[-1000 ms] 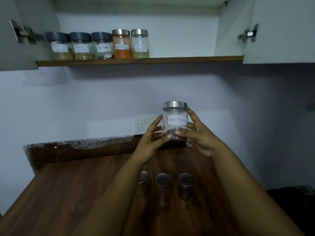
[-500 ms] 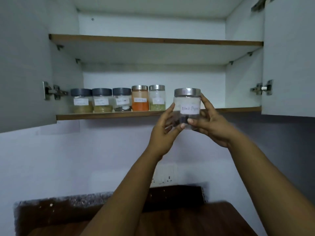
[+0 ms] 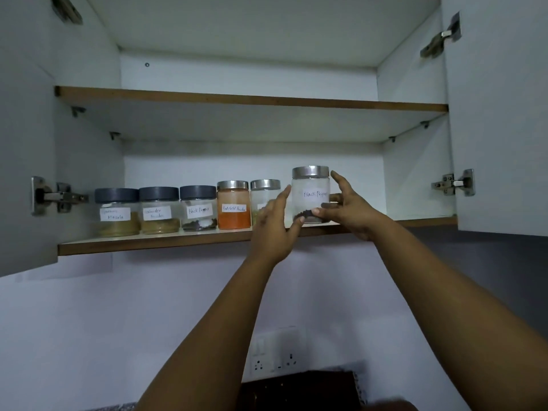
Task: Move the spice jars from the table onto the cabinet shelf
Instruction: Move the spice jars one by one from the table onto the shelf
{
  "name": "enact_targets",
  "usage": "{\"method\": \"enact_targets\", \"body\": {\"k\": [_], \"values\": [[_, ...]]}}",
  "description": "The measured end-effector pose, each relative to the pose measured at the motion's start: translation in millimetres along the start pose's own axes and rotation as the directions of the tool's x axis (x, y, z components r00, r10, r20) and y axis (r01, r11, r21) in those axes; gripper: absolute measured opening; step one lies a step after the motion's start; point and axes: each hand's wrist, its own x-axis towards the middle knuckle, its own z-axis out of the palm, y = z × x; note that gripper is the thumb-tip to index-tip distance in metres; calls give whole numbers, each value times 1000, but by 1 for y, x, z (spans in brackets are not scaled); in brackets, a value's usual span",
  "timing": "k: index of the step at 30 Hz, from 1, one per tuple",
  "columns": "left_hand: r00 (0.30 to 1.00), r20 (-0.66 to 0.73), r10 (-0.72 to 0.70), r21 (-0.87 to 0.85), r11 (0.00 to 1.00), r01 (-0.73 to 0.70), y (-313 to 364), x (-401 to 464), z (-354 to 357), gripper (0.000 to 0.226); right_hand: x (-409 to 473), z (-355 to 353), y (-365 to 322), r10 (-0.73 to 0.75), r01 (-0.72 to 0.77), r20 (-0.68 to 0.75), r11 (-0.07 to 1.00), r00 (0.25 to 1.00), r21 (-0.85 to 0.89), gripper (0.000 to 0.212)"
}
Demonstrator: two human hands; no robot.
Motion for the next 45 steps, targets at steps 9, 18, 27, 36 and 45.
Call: {"method": "enact_targets", "body": {"k": [9,18,27,36,45], "values": [[889,-349,297,607,794,-27,-58,-3,26,17,66,-1,28,155,-129,52,932,987,-338,103],[843,-396,364,653,757,-20,-72,-2,38,18,98,-4,48,263,-214,92,909,961,-357,95],[846,-431,314,605,796,12,-68,-1,42,17,96,-1,49,272,-220,90,899,958,-378,124],[860,-413,299,601,799,11,-67,-2,40,18,97,4,49,262,-185,74,829,962,-528,103],[858,-397,325,639,770,4,-69,-1,39,18,97,7,49,247,-163,81,816,966,-554,98]]}}
